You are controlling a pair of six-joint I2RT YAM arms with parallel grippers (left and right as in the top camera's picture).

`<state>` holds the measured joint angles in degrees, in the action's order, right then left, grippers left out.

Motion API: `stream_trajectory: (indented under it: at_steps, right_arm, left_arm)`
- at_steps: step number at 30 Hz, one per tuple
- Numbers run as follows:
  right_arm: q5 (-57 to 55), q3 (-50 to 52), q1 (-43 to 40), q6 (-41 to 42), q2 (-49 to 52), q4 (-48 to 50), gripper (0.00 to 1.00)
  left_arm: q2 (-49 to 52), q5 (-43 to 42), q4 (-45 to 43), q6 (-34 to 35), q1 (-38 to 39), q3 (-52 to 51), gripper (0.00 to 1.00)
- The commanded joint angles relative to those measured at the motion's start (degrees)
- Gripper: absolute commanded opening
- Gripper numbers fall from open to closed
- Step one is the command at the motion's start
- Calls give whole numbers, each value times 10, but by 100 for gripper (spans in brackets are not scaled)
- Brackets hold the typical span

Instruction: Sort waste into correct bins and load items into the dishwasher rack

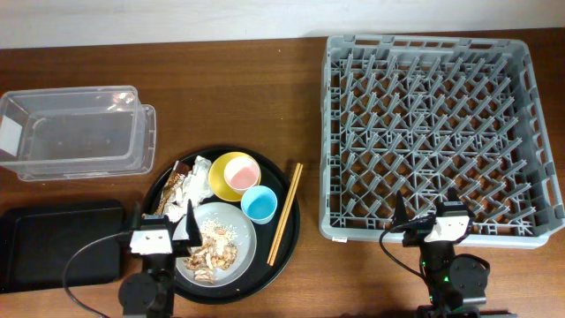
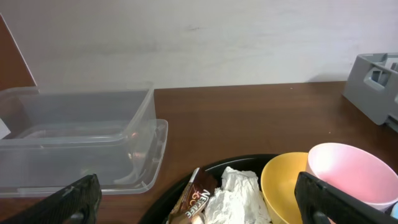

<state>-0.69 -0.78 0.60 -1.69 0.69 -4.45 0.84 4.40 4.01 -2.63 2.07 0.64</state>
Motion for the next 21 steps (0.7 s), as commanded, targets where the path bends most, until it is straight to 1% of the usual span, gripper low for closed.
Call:
stream_trajectory:
  at_steps: [1,3,4,5,6,7,8,9,10,11,12,14,15,16,17,18,19,21]
  right_arm:
    - [-9,5,-5,0,-3,-1,98]
    - [-9,5,-5,0,-3,-1,98]
    - [-9,5,-5,0,-3,-1,98]
    - [-9,5,-5,0,-3,-1,98]
    - [-9,5,-5,0,-3,-1,98]
    - [-9,5,-5,0,-3,-1,98]
    - [-9,5,-5,0,-3,-1,98]
    - [-9,5,-5,0,-3,-1,98]
    - [-9,5,-5,0,-3,-1,98]
    - [-9,5,-5,0,-3,-1,98]
    - [-9,5,-5,0,-3,-1,98]
    - [-9,5,-5,0,-3,-1,98]
    - [-9,5,-5,0,-3,-1,98]
    - [-9,5,-5,0,-3,-1,98]
    - [-9,5,-5,0,-3,-1,98]
    - [-9,5,-5,0,-3,-1,98]
    - [-9,5,-5,0,-3,-1,98]
    - [-9,5,-5,0,-3,-1,98]
  left_arm:
    - [-5,-318,-20,4,-3,-1,99]
    - [-5,-560,-30,4,-3,-1,99]
    - [-5,-589,-43,4,-3,-1,99]
    - [-5,-618,-78,4,-3,-1,99]
    - [-5,-634,-120,5,-4,-1,99]
    - [-5,-631,-189,32,-4,0,99]
    - [-5,-606,-235,59,-4,6,99]
    - [-4,-546,-240,65,-4,35,99]
    - [-2,-513,-226,64,-4,52,99]
    - [7,-443,-172,44,-4,97,99]
    - [21,-405,-116,10,-4,135,99]
    - [73,-297,41,-61,-4,236,99]
    - [120,-227,132,-88,-4,302,99]
    - [192,-158,239,-102,-4,386,99]
    - [250,-146,313,-108,-4,451,99]
    - [301,-151,372,-107,-3,507,99]
    - [351,-174,426,-107,-4,560,99]
    - [395,-210,454,-107,-4,593,99]
